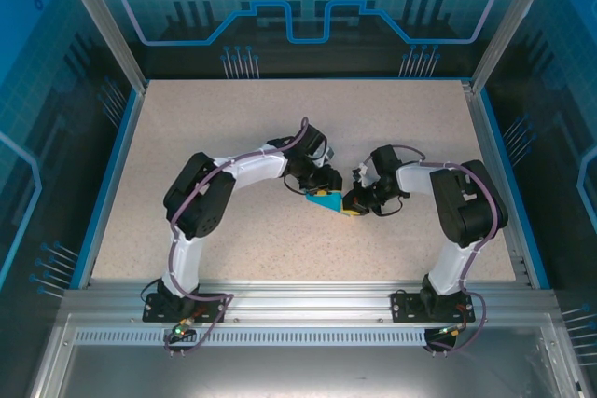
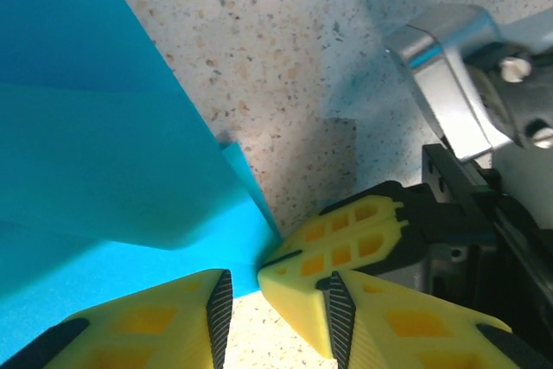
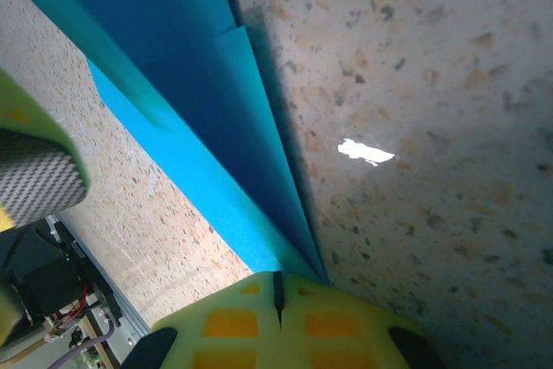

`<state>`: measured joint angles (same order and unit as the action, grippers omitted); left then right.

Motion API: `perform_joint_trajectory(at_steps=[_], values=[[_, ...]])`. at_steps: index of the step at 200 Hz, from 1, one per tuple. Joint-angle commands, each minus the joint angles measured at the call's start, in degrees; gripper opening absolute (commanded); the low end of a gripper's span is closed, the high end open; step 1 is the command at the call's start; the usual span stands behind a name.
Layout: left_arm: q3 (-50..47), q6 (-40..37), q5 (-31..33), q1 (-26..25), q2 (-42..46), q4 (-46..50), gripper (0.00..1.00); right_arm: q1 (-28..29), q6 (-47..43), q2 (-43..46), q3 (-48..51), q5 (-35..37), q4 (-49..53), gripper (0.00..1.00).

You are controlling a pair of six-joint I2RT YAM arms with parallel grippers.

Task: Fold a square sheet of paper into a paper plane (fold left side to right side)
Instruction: Fourth fold the wing at the center of the table.

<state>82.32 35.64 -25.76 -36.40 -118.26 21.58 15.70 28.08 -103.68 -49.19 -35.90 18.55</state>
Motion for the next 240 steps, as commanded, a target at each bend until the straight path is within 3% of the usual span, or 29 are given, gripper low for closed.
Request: perform_joint_trajectory(at_steps=[1, 102, 240], values=[[1.5, -0.4, -1.6, 0.0, -2.0, -0.2, 0.39, -0.7, 0.4, -3.8, 2.1, 7.9, 5.9, 0.01], [3.9, 0.1, -0.1, 1.0, -8.2, 0.4, 0.38, -0.7, 0.0, -4.2, 1.9, 8.4, 6.7, 0.01], [3.2, -3.9, 3.7, 11.9, -8.5, 2.9, 0.37, -0.8, -0.4, -3.7, 2.1, 9.4, 7.6, 0.01]])
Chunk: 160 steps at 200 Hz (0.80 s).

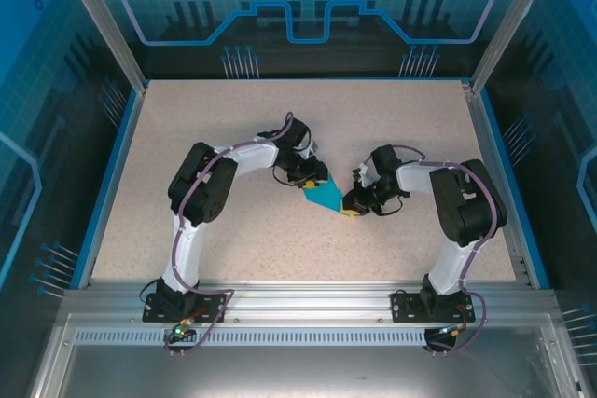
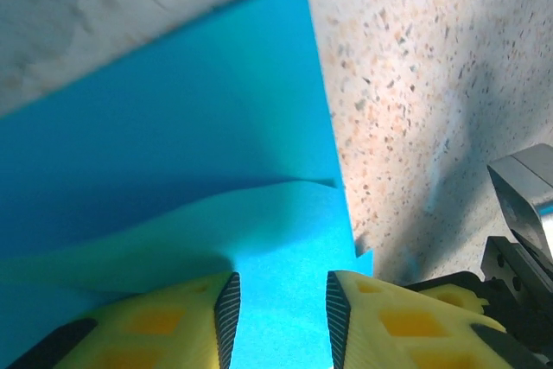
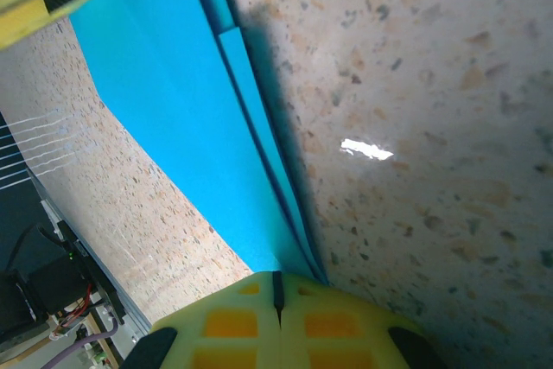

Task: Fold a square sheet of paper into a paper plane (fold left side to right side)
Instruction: Fourth fold the wing at the center of the table.

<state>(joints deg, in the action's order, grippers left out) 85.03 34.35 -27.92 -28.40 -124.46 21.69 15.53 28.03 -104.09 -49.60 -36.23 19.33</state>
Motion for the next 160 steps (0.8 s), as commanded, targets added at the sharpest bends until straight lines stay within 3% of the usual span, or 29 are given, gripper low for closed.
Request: perform_joint_trajectory(at_steps=[1, 114, 160], values=[[0.5, -2.7, 5.9, 4.0, -2.4, 2.8, 0.37, -0.6, -0.3, -3.2, 2.5, 9.7, 6.9, 0.01], [6.2, -5.8, 7.4, 12.0, -6.6, 6.3, 0.38, -0.5, -0.4, -2.8, 2.9, 9.6, 6.8, 0.02], [6.6, -7.9, 7.3, 13.7, -1.4, 8.2, 0.38, -0.5, -0.6, -2.9, 2.7, 9.0, 6.5, 0.02]])
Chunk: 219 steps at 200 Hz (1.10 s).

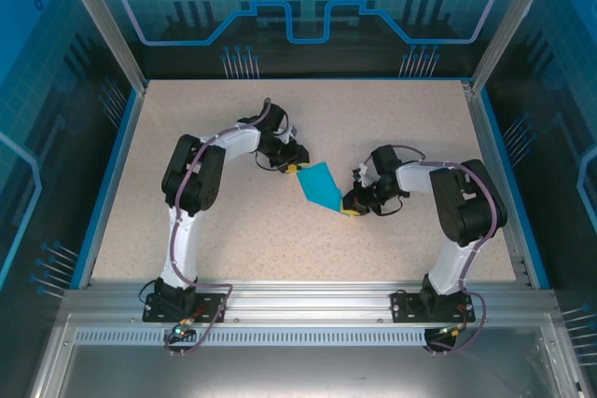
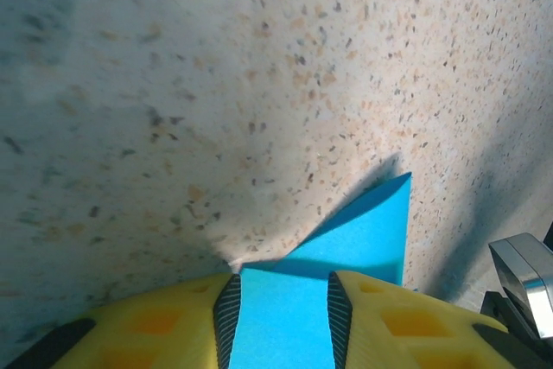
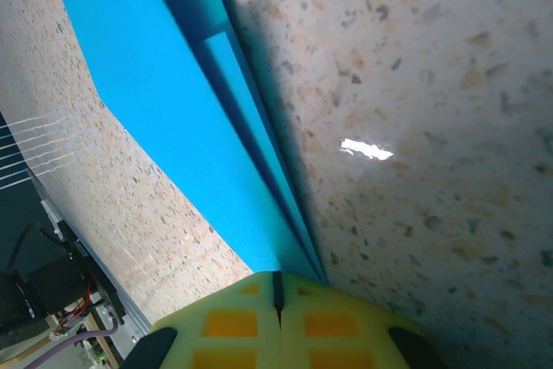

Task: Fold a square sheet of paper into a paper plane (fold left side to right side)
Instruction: Fourth fold the wing at the center of the table.

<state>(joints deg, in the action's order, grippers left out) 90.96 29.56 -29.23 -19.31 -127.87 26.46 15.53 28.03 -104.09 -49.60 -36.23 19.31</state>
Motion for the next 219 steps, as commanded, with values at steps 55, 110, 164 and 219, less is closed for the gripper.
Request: perform_joint_trajectory(at_steps=[55, 110, 164, 219], values=[[-8.0, -1.8, 3.3, -0.3, 15.1, -0.4, 0.39, -0.6, -0.5, -2.9, 2.4, 9.4, 6.7, 0.02], [-6.8, 1.9, -0.4, -9.1, 8.1, -5.0, 0.39, -0.6, -0.8, -3.2, 1.7, 9.4, 6.9, 0.02], [-2.3, 0.8, 4.2, -9.5, 1.2, -1.3, 0.38, -0.5, -1.5, -0.9, 1.9, 9.0, 7.6, 0.02], [-3.8, 0.1, 5.9, -9.2, 0.2, -0.6, 0.38, -0.7, -3.9, 6.7, -2.4, 7.6, 15.6, 0.03]])
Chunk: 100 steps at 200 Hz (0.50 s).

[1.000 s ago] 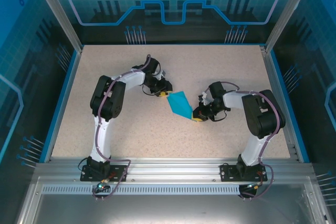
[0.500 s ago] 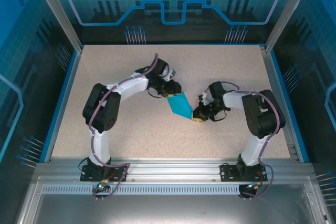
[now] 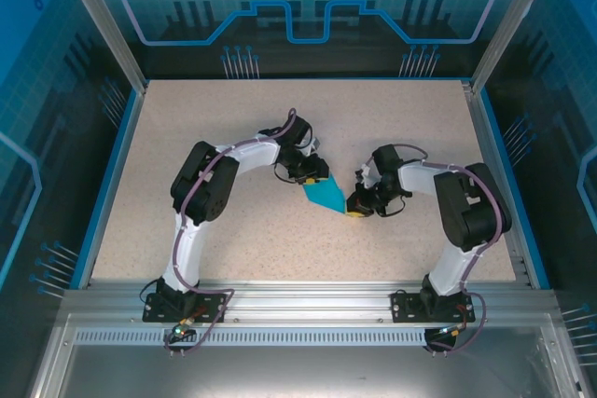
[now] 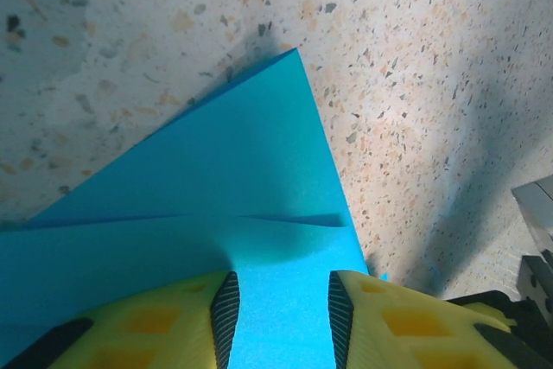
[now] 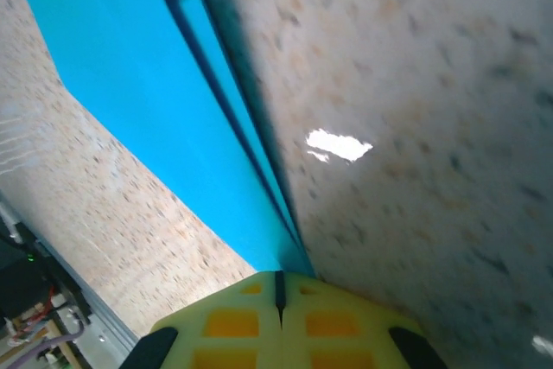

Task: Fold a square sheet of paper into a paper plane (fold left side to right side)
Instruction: Fourth fold the wing at the center of the table.

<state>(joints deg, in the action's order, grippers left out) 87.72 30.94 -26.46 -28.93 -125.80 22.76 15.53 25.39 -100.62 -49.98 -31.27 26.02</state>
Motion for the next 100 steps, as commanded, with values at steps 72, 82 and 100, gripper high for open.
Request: perform_joint_trajectory(at_steps=[72, 82, 100], values=[[-1.0, -0.4, 2.7, 0.3, -2.1, 1.9, 0.38, 5.3, 13.6, -1.5, -10.0, 2.7, -5.7, 0.03], [-1.0, -0.3, 2.7, 0.4, -2.1, 2.0, 0.38, 5.9, 15.1, -2.8, -10.0, 3.2, -7.0, 0.03], [-0.8, -0.3, 2.6, 0.3, -2.2, 2.1, 0.38, 6.6, 16.1, -4.6, -10.1, 4.4, -8.0, 0.03]])
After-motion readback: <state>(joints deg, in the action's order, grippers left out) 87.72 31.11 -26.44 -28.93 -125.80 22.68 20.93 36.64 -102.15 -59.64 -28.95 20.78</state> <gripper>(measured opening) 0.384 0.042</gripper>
